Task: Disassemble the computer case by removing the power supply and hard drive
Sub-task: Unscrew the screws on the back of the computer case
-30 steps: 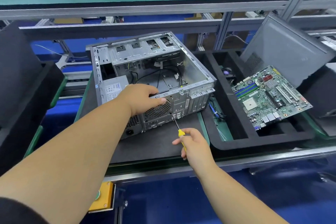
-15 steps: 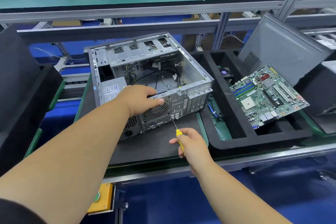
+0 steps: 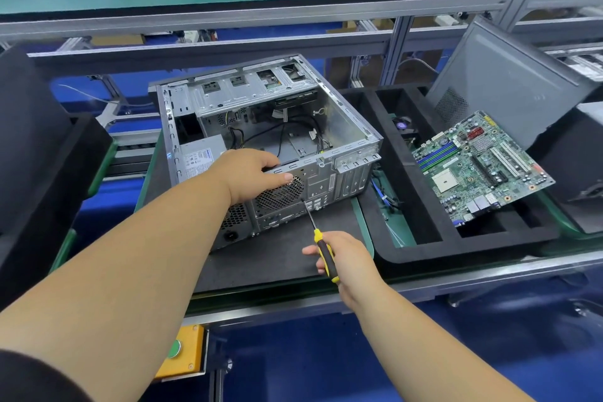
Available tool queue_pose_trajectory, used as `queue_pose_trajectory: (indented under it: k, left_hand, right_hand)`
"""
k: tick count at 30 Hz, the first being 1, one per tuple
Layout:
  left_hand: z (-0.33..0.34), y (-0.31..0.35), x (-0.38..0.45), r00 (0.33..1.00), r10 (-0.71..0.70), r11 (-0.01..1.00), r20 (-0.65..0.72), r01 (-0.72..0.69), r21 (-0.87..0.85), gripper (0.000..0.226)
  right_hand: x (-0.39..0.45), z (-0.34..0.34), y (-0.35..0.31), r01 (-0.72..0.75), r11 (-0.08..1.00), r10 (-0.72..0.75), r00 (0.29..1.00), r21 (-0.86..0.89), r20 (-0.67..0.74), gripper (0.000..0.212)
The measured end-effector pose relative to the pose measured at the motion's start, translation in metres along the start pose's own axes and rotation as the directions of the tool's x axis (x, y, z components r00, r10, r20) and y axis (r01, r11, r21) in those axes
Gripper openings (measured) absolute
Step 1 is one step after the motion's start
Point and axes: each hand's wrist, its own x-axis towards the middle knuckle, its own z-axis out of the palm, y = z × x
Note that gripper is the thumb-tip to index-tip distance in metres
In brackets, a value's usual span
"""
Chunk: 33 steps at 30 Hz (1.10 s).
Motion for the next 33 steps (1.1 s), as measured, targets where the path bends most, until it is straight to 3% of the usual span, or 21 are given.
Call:
queue_pose_trajectory:
  k: [2,6,15,18,24,33]
  left_hand:
    - [-0.001,0.000,0.000,1.000,0.002,1.000,0.000,-0.002,0.004,0.032]
    - [0.000,0.000,-0.001,1.000,0.005,1.000,-0.002,-0.005,0.006,0.032]
    - [-0.001,0.001,0.000,1.000,0.006,1.000,-0.015,-0.006,0.008,0.028]
    - [0.000,0.001,0.000,1.000,0.013,1.000,-0.021,-0.013,0.018,0.027]
    - [0.000,0.000,-0.001,1.000,-0.017,1.000,-0.013,0.017,-0.021,0.035]
    - [0.003,-0.002,-0.001,0.999,-0.045,0.999,-0.018,0.045,-0.005,0.045]
  right_hand:
    - [0.000,0.000,-0.002,-0.019,1.000,0.018,1.000,-0.014,-0.005,0.016]
    - [0.000,-0.003,0.005,0.105,0.991,-0.109,0.993,-0.079,-0.051,0.009]
    - [0.006,-0.005,0.009,0.190,0.976,-0.204,0.970,-0.109,-0.133,0.014]
    - [0.009,-0.010,0.008,0.197,0.965,-0.220,0.967,-0.175,-0.125,0.003]
    - [0.006,-0.021,0.011,0.264,0.879,-0.333,0.936,-0.396,-0.113,0.013]
    - [0.007,-0.027,0.014,0.190,0.965,-0.207,0.975,-0.179,-0.083,0.021]
